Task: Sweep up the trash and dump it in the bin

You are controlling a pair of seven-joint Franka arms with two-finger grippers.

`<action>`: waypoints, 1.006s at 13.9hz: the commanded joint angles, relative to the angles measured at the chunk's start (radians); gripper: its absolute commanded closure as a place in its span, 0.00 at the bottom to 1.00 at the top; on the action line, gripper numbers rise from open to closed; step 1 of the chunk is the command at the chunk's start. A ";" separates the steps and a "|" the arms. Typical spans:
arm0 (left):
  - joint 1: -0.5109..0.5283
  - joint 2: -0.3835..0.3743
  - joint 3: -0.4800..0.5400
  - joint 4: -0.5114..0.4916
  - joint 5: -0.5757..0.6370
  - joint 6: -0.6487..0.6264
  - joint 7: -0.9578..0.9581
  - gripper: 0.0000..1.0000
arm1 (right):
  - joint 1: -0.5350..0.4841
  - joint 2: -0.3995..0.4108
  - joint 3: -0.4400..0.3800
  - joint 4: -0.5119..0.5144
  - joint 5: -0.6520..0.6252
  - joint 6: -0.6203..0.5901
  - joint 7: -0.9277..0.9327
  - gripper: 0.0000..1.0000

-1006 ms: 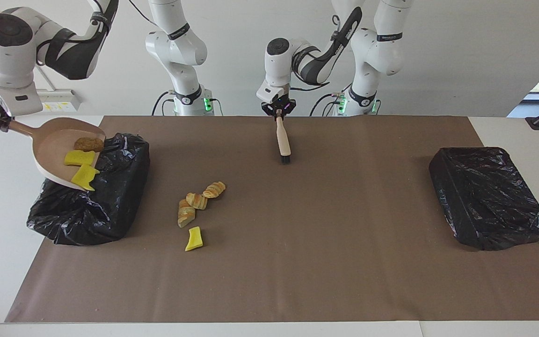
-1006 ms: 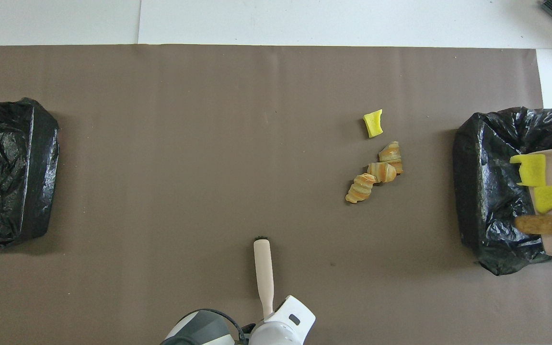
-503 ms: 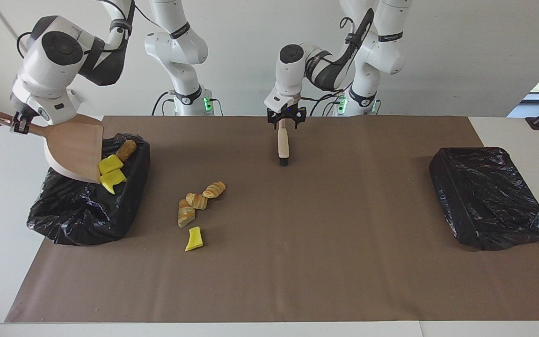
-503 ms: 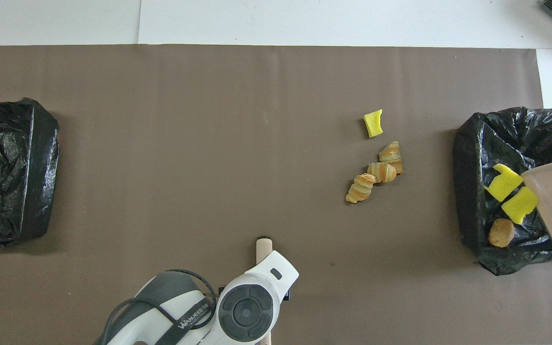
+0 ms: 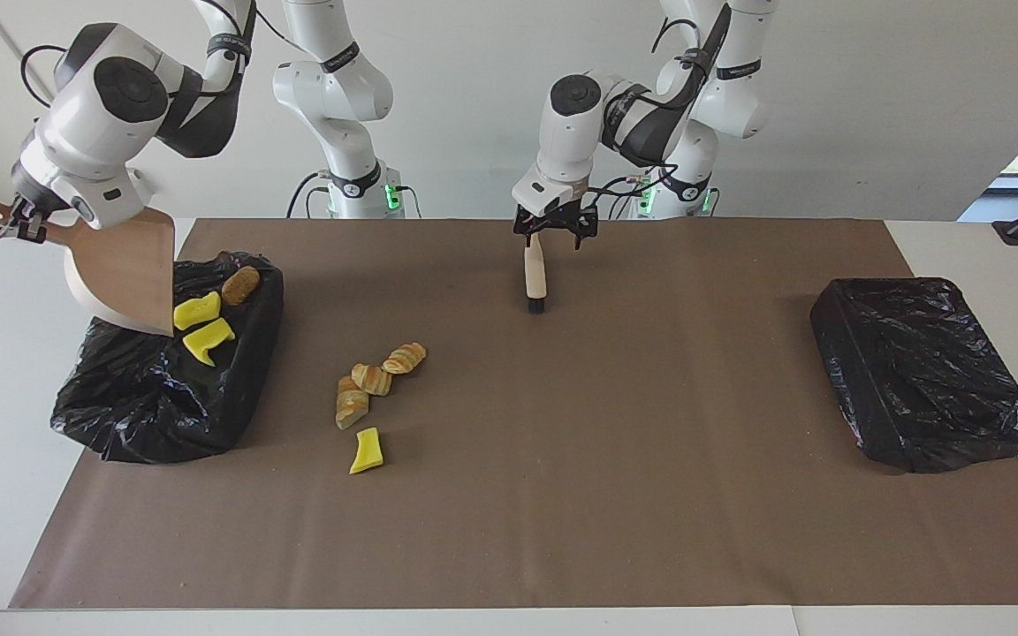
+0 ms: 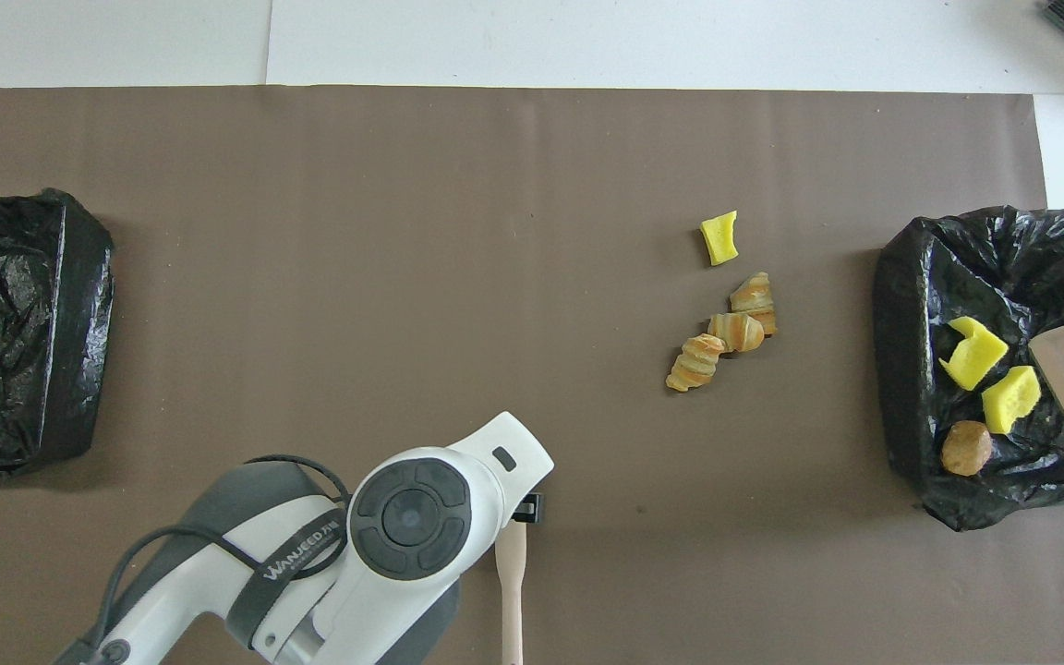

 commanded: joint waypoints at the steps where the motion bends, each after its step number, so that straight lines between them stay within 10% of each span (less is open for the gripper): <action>1: 0.122 0.026 -0.012 0.178 0.006 -0.138 0.151 0.00 | -0.004 0.000 0.041 0.018 0.144 -0.065 0.257 1.00; 7: 0.309 0.020 -0.003 0.454 0.116 -0.409 0.328 0.00 | 0.010 0.020 0.161 0.006 0.456 -0.074 0.924 1.00; 14: 0.447 0.040 0.005 0.600 0.108 -0.540 0.509 0.00 | 0.289 0.222 0.165 0.055 0.632 0.037 1.680 1.00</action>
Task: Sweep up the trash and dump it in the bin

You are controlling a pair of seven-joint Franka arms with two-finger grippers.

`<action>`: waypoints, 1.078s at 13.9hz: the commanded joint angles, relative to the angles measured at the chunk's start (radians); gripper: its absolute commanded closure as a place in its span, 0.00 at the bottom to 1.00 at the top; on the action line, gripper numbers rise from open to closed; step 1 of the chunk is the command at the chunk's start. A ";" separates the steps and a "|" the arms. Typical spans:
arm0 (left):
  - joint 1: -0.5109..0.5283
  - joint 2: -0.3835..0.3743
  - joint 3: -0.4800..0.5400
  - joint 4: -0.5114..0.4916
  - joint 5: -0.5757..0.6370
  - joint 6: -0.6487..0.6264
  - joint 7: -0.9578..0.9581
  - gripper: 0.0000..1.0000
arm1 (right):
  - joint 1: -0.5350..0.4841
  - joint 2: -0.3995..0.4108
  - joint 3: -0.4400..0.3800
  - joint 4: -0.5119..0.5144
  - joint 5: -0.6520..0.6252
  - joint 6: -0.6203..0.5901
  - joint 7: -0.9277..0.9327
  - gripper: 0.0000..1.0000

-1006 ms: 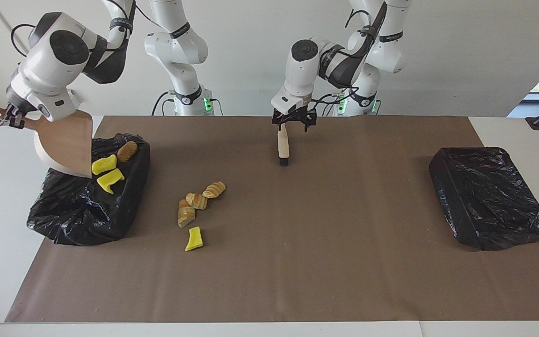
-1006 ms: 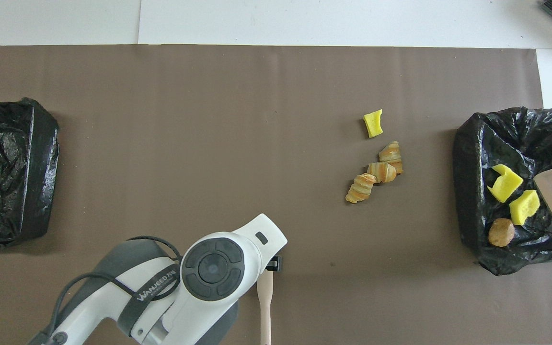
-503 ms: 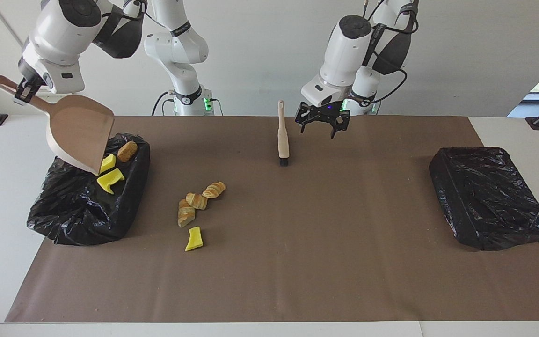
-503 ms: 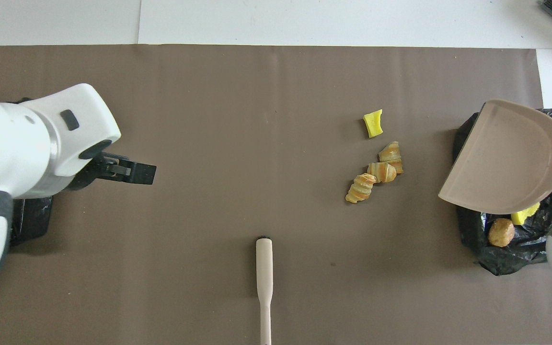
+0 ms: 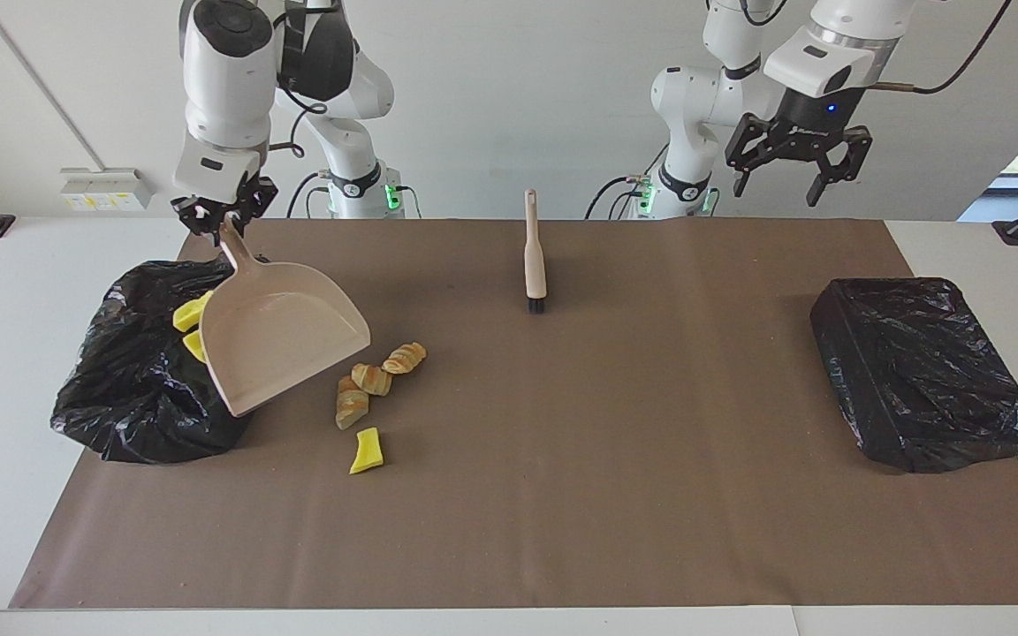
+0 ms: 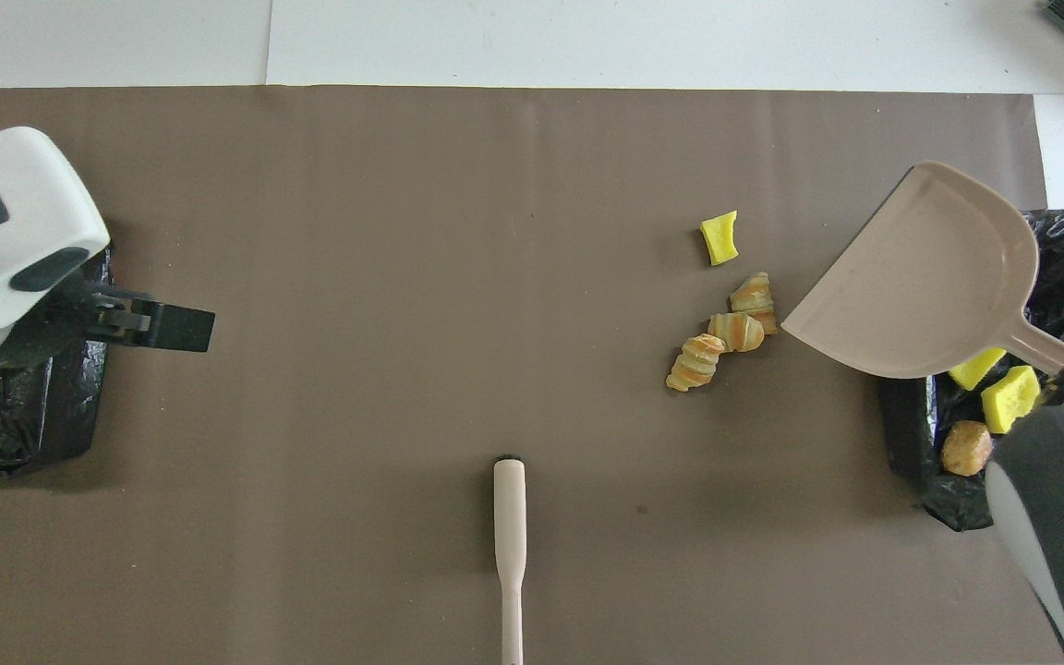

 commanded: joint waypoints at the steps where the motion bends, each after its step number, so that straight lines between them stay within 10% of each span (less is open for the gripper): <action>1: 0.049 0.067 -0.005 0.110 0.011 -0.075 0.034 0.00 | 0.098 0.113 -0.003 0.071 0.039 0.077 0.262 1.00; 10: 0.095 0.004 0.006 0.063 0.017 -0.094 0.026 0.00 | 0.368 0.448 -0.003 0.245 0.241 0.411 0.854 1.00; 15: 0.094 0.002 0.004 0.064 0.019 -0.094 0.026 0.00 | 0.384 0.477 -0.003 0.234 0.260 0.496 0.891 0.98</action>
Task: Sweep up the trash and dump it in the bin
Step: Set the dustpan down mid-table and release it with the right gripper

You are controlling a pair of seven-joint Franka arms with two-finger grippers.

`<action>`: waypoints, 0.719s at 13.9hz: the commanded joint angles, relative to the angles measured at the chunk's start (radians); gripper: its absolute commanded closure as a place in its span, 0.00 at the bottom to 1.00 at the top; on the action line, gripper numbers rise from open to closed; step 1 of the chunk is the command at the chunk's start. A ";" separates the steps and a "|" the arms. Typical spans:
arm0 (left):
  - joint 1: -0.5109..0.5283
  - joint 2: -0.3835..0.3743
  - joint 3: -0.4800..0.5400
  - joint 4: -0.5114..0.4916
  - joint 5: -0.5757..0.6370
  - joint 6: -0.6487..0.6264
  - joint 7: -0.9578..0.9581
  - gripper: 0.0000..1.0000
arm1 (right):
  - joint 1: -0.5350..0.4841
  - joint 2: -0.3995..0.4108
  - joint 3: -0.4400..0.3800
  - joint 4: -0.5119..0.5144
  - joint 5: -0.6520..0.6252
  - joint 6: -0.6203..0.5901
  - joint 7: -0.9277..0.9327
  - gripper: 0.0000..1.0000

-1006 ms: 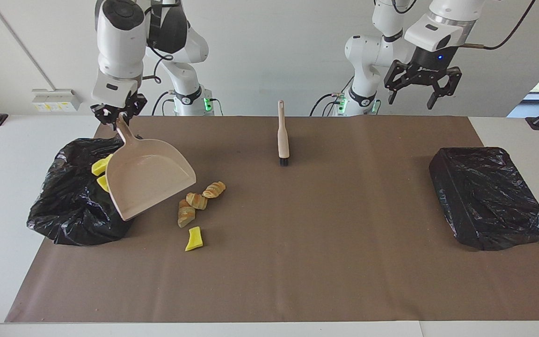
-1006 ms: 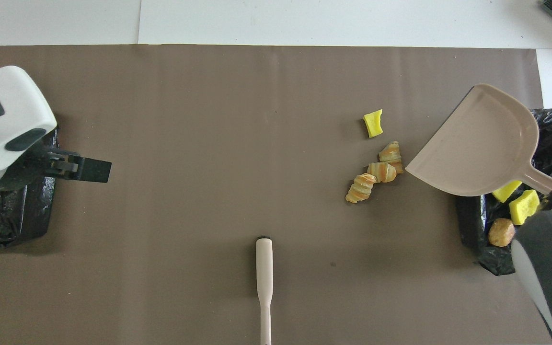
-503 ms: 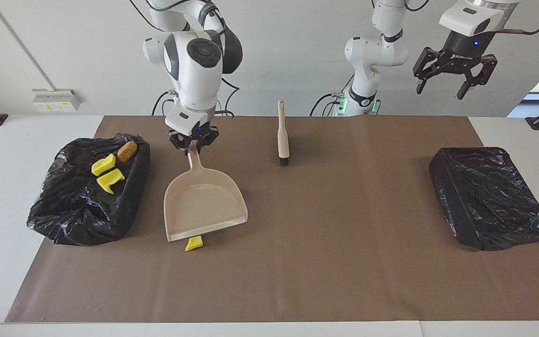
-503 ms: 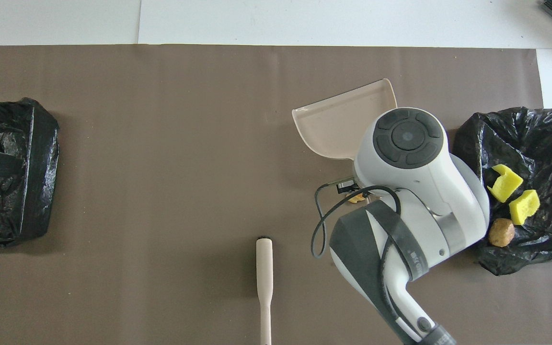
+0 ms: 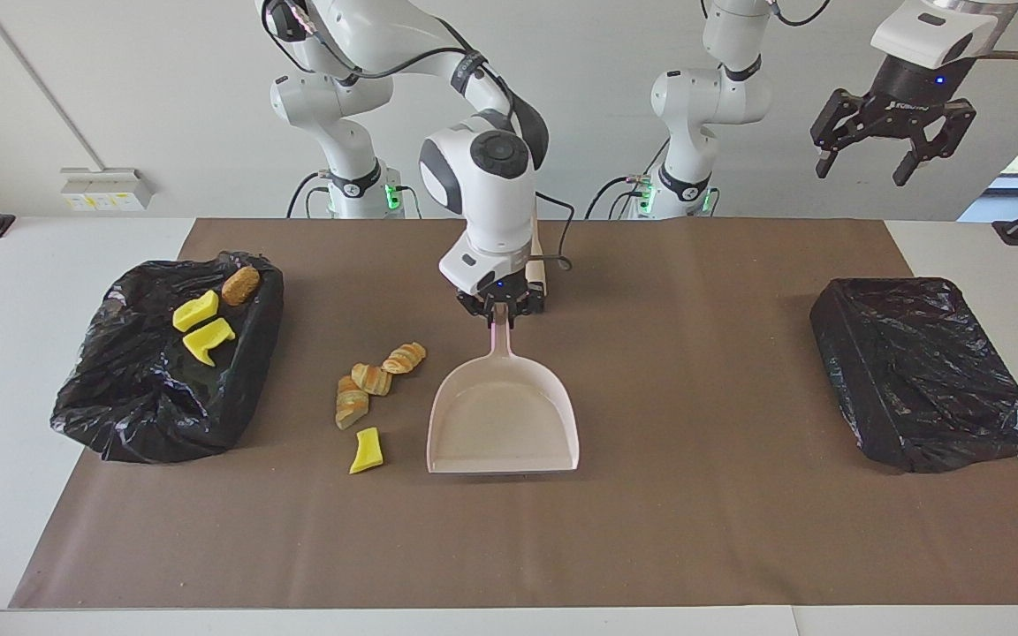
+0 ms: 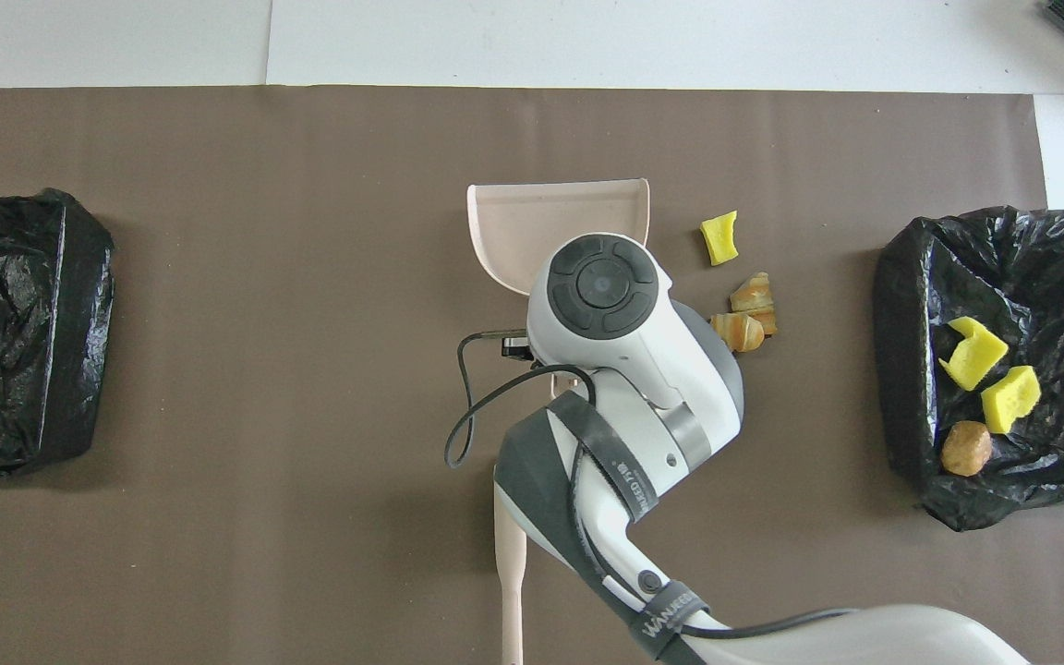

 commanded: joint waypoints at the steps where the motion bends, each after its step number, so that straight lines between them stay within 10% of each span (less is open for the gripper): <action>1: 0.005 -0.019 -0.004 -0.024 0.017 -0.007 0.005 0.00 | -0.008 0.008 -0.003 0.016 0.032 0.018 0.016 0.78; 3: 0.006 -0.019 -0.004 -0.024 0.017 -0.007 0.005 0.00 | -0.017 0.008 -0.003 -0.001 0.022 0.029 0.016 0.37; 4: 0.006 -0.019 -0.004 -0.022 0.017 -0.007 0.005 0.00 | -0.016 0.008 -0.003 -0.001 0.010 0.023 0.005 0.00; 10: 0.005 -0.019 -0.004 -0.024 0.017 -0.007 0.005 0.00 | -0.011 -0.119 -0.001 -0.026 0.029 -0.104 0.000 0.00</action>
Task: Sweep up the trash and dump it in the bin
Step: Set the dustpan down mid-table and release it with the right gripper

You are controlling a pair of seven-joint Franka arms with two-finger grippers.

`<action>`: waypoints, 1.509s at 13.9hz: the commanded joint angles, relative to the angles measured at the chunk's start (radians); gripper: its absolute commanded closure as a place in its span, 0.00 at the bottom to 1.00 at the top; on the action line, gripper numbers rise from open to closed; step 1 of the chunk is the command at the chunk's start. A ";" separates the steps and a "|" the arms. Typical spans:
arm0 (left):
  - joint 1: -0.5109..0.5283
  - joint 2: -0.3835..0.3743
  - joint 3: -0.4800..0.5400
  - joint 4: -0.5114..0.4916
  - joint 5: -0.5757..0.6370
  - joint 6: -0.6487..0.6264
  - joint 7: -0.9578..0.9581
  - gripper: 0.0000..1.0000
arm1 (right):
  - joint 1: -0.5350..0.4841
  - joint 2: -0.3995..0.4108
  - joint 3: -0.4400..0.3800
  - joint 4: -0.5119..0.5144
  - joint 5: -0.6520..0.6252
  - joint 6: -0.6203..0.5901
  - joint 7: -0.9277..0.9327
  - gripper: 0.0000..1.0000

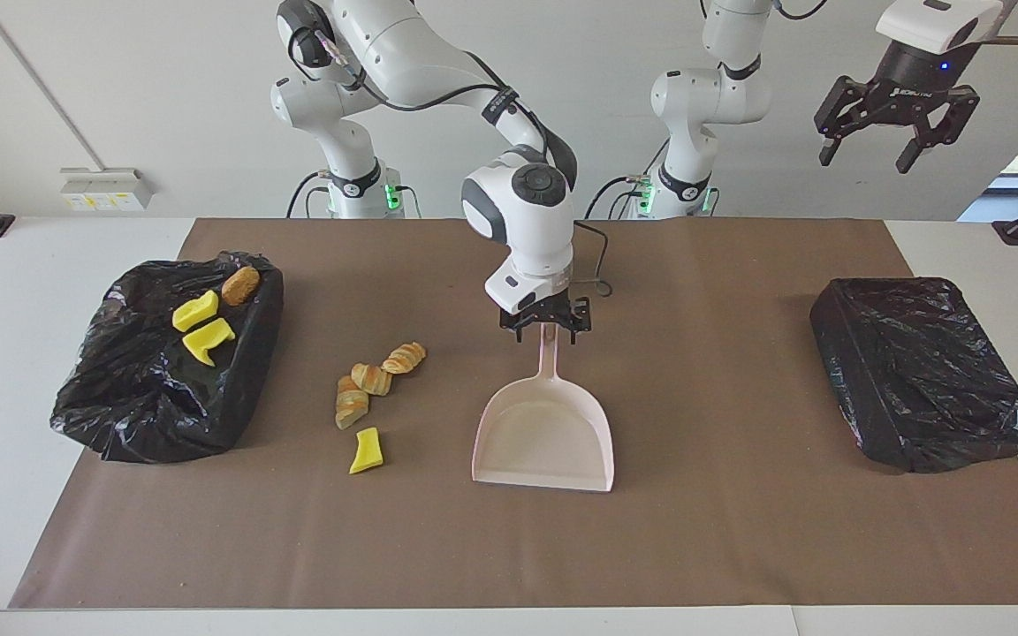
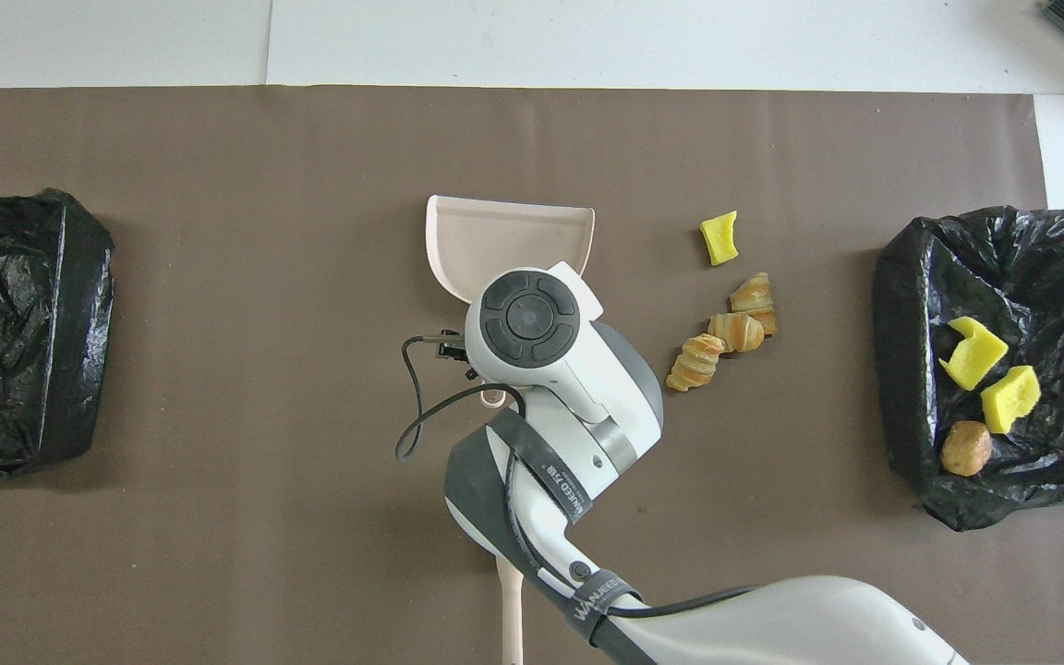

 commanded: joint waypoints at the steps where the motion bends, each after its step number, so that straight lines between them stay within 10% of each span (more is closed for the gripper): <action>1: 0.005 -0.019 -0.004 -0.021 0.017 -0.006 0.005 0.00 | -0.004 -0.124 0.007 -0.059 0.024 -0.091 0.001 0.00; 12: 0.005 -0.019 -0.004 -0.022 0.017 -0.006 0.005 0.00 | 0.178 -0.588 0.044 -0.665 0.346 -0.104 0.004 0.00; 21: -0.014 -0.077 -0.053 -0.029 0.002 -0.074 -0.004 0.00 | 0.257 -0.501 0.044 -0.745 0.402 0.026 0.020 0.00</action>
